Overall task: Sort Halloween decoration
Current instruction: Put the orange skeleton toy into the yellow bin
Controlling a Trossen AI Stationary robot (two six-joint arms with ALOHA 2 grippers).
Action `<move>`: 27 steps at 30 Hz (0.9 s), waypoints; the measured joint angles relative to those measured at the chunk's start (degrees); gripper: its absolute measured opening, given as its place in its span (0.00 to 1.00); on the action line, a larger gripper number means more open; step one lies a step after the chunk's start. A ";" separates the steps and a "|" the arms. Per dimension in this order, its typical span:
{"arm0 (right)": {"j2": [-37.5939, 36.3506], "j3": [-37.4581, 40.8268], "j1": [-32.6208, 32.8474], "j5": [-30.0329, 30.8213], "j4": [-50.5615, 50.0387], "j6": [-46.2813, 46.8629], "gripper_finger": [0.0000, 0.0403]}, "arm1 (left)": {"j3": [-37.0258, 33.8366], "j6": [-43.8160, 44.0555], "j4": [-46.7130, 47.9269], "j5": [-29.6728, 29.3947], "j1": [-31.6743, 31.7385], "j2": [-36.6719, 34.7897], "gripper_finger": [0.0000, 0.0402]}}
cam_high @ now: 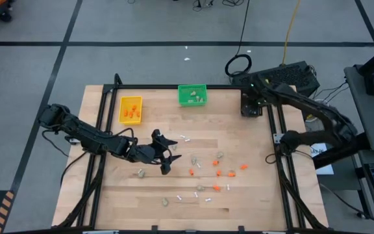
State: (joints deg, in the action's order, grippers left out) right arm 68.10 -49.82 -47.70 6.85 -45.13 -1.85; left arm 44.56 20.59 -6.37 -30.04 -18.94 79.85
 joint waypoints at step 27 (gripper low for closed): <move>-22.88 13.23 59.29 -0.81 1.27 27.43 0.35 | 0.00 -1.34 0.00 -0.70 0.09 0.00 0.70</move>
State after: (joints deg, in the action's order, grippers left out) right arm 45.23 -36.59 11.58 6.03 -43.86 25.57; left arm 44.56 19.25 -6.37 -30.74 -18.85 79.85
